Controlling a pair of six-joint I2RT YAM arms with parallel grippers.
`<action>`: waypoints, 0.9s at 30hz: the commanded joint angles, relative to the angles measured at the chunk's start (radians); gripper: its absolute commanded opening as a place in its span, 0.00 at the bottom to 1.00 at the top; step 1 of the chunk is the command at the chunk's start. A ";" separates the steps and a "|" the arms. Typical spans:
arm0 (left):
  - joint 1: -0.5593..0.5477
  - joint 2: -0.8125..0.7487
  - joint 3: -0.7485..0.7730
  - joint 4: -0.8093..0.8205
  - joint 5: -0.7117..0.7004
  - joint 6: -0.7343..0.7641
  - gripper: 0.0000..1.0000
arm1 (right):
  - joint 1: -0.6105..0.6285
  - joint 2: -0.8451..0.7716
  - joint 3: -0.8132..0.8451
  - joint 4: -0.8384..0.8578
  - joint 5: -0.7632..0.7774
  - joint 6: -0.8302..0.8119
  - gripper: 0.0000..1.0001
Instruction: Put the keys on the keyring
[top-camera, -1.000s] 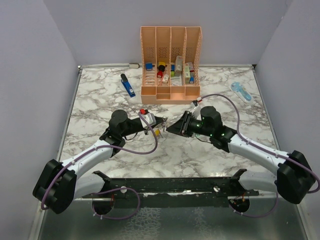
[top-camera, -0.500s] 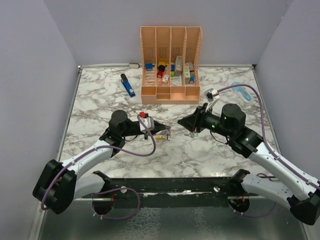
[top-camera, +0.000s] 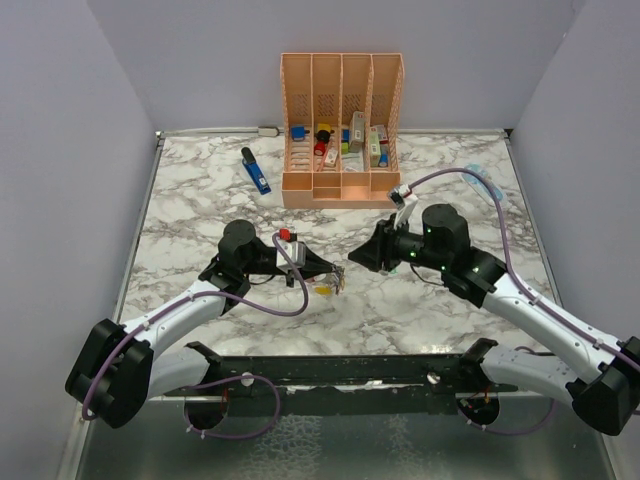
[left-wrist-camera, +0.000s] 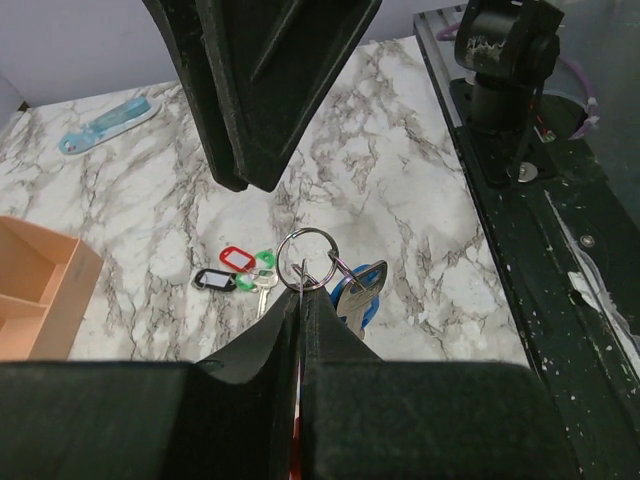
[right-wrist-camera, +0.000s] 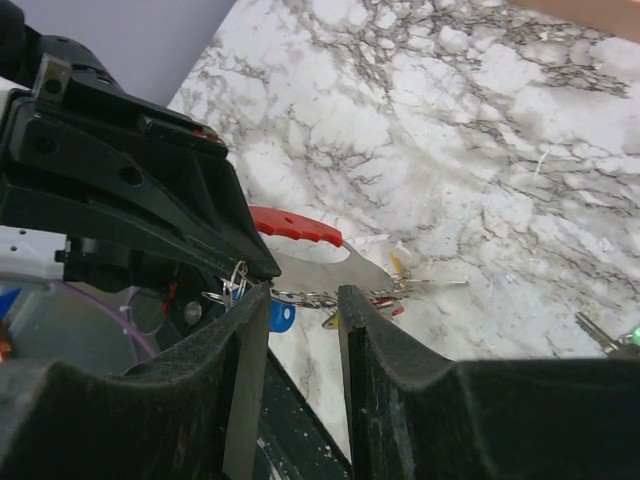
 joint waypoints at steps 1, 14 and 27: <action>0.004 -0.004 0.010 0.047 0.080 -0.005 0.00 | 0.004 -0.033 -0.052 0.118 -0.089 0.096 0.33; 0.004 -0.001 -0.002 0.059 0.084 0.030 0.00 | 0.004 -0.038 -0.194 0.400 -0.226 0.350 0.29; 0.004 -0.007 0.004 0.059 0.088 0.032 0.00 | 0.004 -0.015 -0.244 0.517 -0.252 0.441 0.28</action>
